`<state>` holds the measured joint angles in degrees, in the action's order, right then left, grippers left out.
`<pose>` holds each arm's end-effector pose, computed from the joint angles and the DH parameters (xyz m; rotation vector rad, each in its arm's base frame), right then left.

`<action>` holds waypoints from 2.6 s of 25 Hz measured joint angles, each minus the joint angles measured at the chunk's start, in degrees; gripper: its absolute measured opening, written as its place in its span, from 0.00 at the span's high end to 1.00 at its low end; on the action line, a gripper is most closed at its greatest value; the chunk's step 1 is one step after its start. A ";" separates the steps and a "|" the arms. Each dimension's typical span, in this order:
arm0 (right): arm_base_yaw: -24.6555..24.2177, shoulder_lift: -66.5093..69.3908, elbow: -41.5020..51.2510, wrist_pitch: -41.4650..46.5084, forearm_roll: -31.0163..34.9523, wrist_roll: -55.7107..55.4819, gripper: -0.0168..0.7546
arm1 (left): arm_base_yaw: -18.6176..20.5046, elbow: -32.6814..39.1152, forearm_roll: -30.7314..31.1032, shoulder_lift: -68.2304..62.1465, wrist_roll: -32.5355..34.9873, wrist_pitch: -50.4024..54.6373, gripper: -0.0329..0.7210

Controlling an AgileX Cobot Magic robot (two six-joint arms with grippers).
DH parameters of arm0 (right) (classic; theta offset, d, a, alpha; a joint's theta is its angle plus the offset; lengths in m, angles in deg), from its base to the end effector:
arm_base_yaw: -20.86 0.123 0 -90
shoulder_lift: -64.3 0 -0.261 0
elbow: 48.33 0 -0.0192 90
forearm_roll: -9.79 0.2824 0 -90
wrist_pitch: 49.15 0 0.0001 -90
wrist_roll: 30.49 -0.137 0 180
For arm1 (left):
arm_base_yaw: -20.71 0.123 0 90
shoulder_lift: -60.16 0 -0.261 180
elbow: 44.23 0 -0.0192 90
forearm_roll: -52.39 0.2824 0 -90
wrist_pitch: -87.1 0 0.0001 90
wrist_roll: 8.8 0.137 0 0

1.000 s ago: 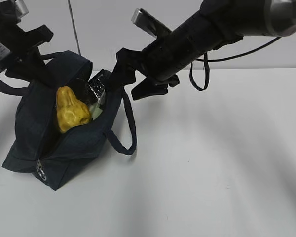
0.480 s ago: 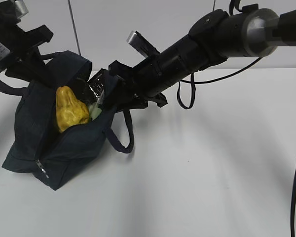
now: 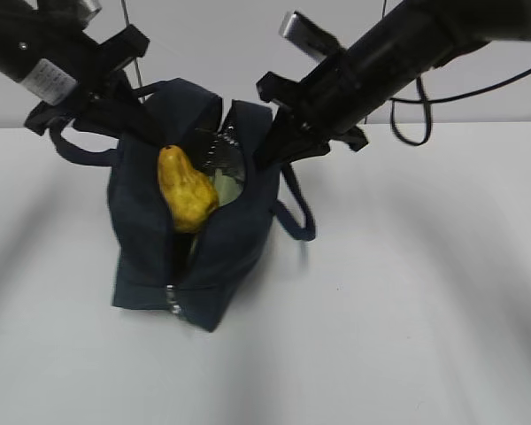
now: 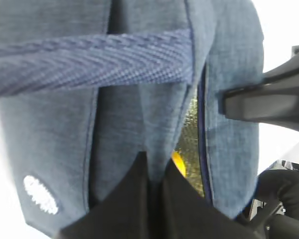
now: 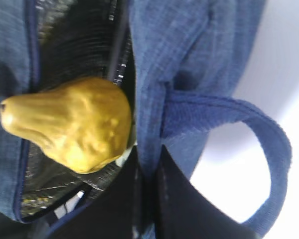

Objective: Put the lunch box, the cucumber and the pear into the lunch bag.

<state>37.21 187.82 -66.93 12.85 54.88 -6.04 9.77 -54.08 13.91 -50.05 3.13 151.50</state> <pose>0.4192 0.2123 0.1873 -0.5473 2.6407 1.0125 0.3901 -0.1537 0.2302 0.2497 2.7269 -0.9086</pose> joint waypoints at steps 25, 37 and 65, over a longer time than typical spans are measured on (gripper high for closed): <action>-0.57 -2.39 -6.55 5.11 -19.20 -6.81 0.98 | -11.12 0.05 -3.00 -5.50 0.04 -10.99 0.96; -0.57 -0.54 -6.89 3.56 -18.00 -7.29 0.42 | -11.12 0.00 2.04 -5.50 0.04 -11.32 0.65; -0.57 -33.06 40.18 -14.02 9.34 37.06 0.37 | -11.19 0.00 -0.95 -0.65 9.59 -10.91 0.45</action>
<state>36.63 154.76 -26.75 -1.16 64.22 31.02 -1.42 -54.08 12.96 -50.70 12.72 140.58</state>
